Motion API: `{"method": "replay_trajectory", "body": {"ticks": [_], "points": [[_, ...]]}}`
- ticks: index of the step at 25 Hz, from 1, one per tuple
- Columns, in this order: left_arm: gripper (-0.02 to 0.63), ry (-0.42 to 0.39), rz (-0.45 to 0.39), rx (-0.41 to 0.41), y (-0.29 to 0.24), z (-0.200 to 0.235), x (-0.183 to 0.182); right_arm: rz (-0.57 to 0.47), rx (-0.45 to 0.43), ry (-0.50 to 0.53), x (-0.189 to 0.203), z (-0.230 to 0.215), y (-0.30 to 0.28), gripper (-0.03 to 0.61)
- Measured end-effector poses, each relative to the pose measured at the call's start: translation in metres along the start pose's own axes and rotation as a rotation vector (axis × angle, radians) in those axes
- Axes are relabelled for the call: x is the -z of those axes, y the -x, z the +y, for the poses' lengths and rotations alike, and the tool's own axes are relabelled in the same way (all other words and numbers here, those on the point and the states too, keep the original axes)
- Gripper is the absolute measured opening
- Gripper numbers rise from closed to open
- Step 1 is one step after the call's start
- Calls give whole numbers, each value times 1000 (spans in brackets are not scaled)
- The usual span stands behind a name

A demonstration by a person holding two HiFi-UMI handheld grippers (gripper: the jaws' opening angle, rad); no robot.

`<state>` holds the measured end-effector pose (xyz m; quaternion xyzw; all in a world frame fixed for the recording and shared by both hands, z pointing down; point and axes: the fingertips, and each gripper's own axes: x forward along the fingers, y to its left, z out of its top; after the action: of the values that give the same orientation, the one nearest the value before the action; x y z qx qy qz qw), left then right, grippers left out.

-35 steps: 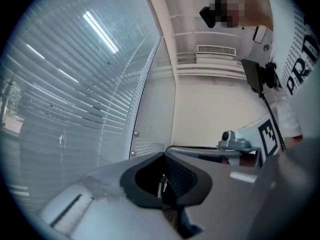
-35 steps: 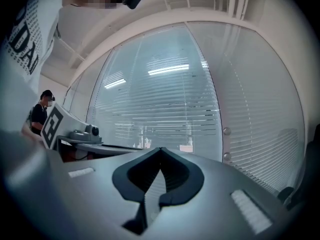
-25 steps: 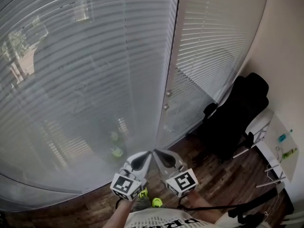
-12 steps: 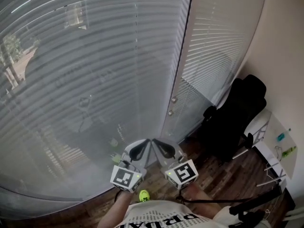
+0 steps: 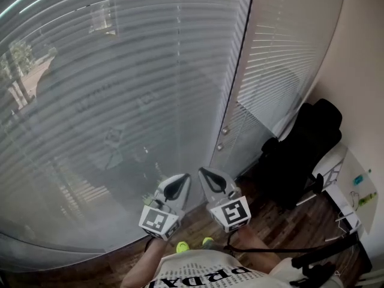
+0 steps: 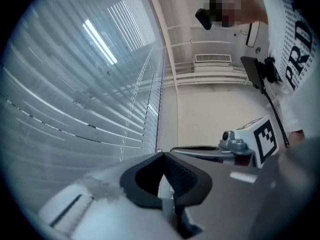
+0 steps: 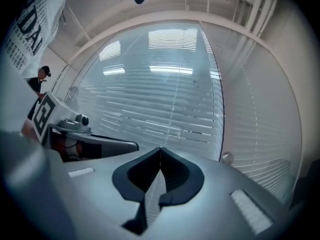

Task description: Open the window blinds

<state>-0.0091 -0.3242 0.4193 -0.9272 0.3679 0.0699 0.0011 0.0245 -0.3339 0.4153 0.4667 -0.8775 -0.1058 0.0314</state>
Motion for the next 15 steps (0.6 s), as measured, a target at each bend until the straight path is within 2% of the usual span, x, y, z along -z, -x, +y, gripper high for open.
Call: {"method": "replay_trajectory", "body": {"ticks": [5, 10, 13, 15], "points": [[-8, 39, 4, -22, -15, 2, 6, 15, 41, 150, -1, -27, -6, 8], [-8, 34, -4, -42, -40, 4, 8, -11, 43, 71, 1, -60, -13, 8], [-8, 28, -20, -56, -50, 5, 15, 6, 85, 74, 14, -86, -16, 13], [-8, 22, -23, -63, -53, 3, 15, 18, 122, 100, 19, -100, -16, 87]]}}
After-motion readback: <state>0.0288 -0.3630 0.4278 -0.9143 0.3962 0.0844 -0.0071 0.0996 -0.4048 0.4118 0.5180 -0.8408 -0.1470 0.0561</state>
